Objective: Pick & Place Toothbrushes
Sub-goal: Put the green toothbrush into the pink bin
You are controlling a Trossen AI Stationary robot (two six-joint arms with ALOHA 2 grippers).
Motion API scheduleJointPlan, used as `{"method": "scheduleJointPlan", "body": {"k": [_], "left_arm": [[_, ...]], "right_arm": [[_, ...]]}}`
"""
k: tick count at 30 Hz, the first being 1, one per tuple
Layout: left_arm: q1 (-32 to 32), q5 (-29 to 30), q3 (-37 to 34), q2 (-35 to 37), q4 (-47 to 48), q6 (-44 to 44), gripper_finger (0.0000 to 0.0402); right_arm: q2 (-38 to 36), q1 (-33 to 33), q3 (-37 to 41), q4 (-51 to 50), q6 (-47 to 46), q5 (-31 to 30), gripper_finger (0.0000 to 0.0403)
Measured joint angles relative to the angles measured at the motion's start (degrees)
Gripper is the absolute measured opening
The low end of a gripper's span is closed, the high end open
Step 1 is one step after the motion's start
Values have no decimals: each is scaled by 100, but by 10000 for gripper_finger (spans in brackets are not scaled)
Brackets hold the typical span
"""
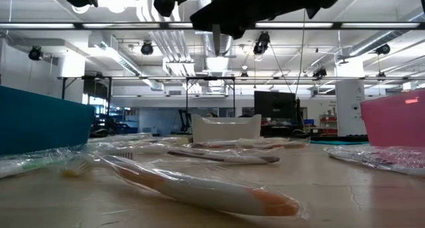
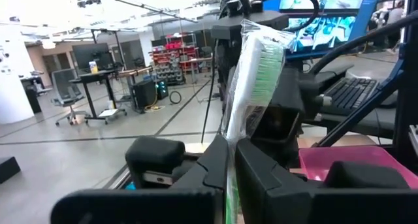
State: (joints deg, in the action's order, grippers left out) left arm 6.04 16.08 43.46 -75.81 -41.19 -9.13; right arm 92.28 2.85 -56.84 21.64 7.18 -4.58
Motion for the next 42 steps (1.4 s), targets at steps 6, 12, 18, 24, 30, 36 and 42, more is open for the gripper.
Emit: {"method": "scheduleJointPlan", "body": {"k": [6, 12, 18, 24, 30, 36, 42], "left_arm": [[0, 1, 0, 22, 82, 20, 17], [2, -15, -11, 56, 133, 26, 17], [7, -44, -48, 66, 139, 45, 18], [4, -72, -42, 70, 213, 248, 30], [2, -86, 8, 81, 677, 479, 106], [2, 246, 500, 218, 2673, 572, 209], [2, 340, 1111, 429, 4595, 1357, 246]], "right_arm": [[-74, 0, -210, -683, -78, -14, 118], [-270, -7, -118, -915, -79, -22, 65], [-281, -17, -113, -922, -77, -29, 19], [-281, -13, -112, -951, -97, -145, 17], [-281, -11, -105, -950, -97, -160, 17], [-284, -13, -105, -1131, -66, -160, 17], [-476, -13, -100, -1690, -144, -160, 17]]}}
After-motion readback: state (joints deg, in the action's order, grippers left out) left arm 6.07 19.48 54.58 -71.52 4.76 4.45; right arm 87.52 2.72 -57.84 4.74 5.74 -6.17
